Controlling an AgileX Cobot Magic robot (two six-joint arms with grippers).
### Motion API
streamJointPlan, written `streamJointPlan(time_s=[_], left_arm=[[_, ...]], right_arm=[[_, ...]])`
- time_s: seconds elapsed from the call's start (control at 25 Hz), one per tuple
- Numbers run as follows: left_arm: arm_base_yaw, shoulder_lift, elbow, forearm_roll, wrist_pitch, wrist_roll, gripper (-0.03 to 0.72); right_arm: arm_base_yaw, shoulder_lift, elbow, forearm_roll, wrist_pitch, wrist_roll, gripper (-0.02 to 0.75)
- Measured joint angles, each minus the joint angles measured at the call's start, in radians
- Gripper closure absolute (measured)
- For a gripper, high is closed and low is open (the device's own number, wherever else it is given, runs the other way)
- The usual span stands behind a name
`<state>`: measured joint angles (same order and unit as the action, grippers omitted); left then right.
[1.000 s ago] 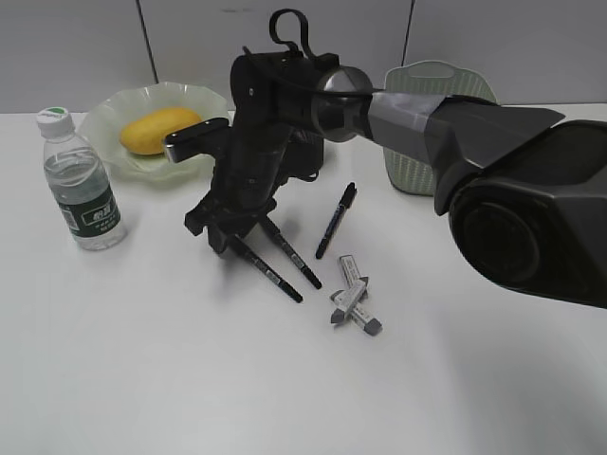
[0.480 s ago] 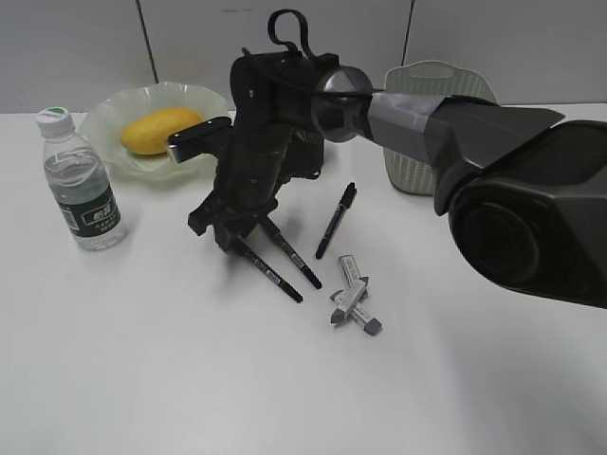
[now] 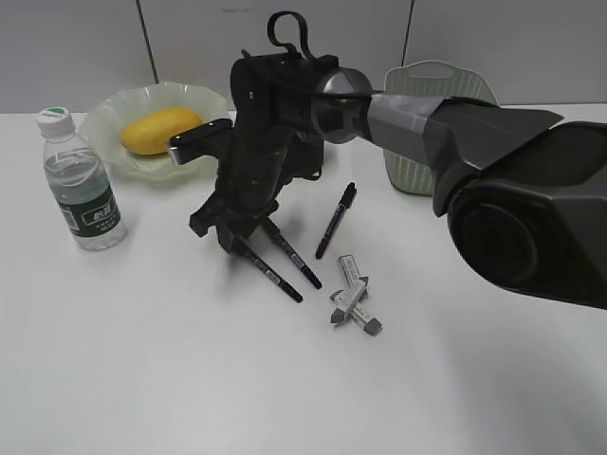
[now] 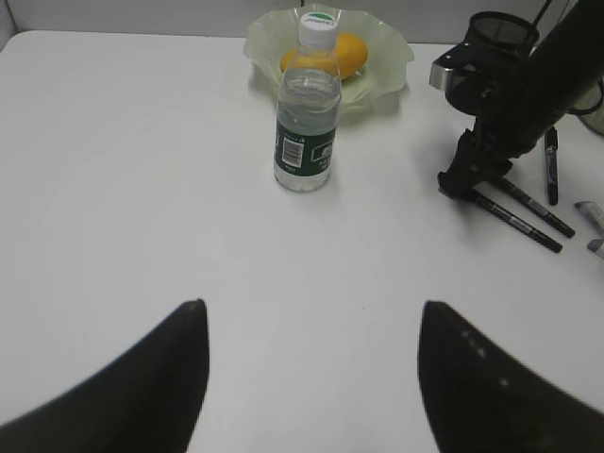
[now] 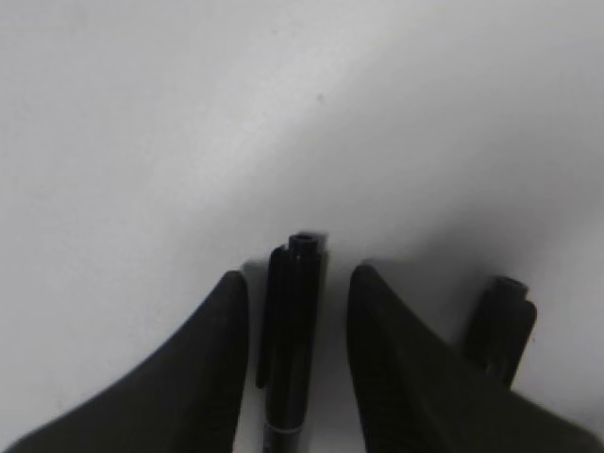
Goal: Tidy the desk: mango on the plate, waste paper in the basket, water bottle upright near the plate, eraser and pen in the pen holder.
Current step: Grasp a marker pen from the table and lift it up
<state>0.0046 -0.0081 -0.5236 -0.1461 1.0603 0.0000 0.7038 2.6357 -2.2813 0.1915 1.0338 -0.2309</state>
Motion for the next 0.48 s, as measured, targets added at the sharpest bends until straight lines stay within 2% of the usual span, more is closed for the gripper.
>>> streamJointPlan(time_s=[0.08, 0.16, 0.32, 0.48], left_arm=[[0.000, 0.000, 0.000, 0.000, 0.000, 0.000, 0.165], [0.000, 0.000, 0.000, 0.000, 0.000, 0.000, 0.165], [0.000, 0.000, 0.000, 0.001, 0.000, 0.000, 0.167], [0.000, 0.000, 0.000, 0.001, 0.000, 0.000, 0.167]], right_arm=[[0.000, 0.000, 0.000, -0.002, 0.000, 0.006, 0.508], [0.000, -0.002, 0.000, -0.003, 0.000, 0.011, 0.617], [0.000, -0.034, -0.022, -0.006, -0.002, 0.011, 0.615], [0.000, -0.085, -0.137, -0.007, -0.071, 0.014, 0.615]])
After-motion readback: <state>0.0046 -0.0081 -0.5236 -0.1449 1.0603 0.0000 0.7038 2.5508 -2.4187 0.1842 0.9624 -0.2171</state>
